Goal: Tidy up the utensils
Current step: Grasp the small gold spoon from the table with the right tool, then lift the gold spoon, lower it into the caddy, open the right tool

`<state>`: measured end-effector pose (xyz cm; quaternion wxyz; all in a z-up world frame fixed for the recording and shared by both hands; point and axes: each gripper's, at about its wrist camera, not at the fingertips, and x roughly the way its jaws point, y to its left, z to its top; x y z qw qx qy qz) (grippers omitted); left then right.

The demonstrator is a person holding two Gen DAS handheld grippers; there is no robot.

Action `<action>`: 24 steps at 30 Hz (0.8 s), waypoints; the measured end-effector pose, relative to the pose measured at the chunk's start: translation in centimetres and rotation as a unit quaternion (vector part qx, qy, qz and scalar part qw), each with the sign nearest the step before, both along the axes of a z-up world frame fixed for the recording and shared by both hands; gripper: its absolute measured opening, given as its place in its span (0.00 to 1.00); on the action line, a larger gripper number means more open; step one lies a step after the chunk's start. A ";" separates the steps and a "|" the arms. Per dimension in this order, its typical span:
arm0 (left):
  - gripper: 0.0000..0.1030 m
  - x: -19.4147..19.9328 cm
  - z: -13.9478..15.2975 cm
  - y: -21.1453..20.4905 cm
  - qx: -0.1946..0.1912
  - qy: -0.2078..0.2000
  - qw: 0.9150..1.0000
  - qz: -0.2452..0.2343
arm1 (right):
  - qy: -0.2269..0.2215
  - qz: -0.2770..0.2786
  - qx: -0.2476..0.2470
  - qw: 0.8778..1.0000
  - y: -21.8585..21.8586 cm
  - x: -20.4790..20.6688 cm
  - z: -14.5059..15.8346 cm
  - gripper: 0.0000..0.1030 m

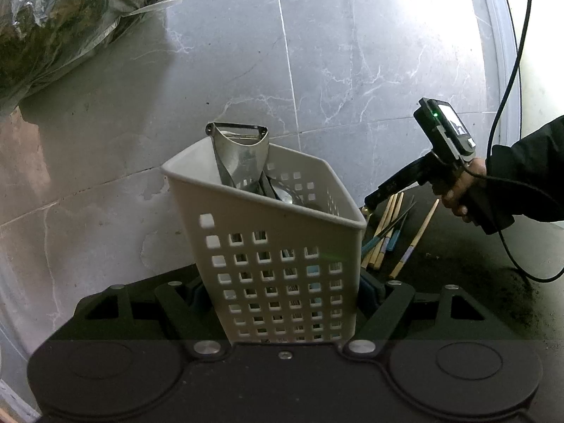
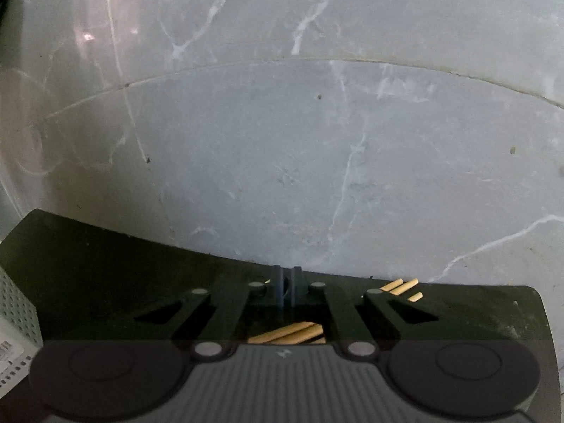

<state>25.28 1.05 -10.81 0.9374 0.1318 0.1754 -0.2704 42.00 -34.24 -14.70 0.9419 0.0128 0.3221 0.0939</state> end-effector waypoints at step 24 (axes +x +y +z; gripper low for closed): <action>0.76 0.3 -0.3 0.6 -0.005 -0.001 1.000 -0.017 | -0.099 -0.032 0.061 0.993 -0.1 -7.1 7.4 0.01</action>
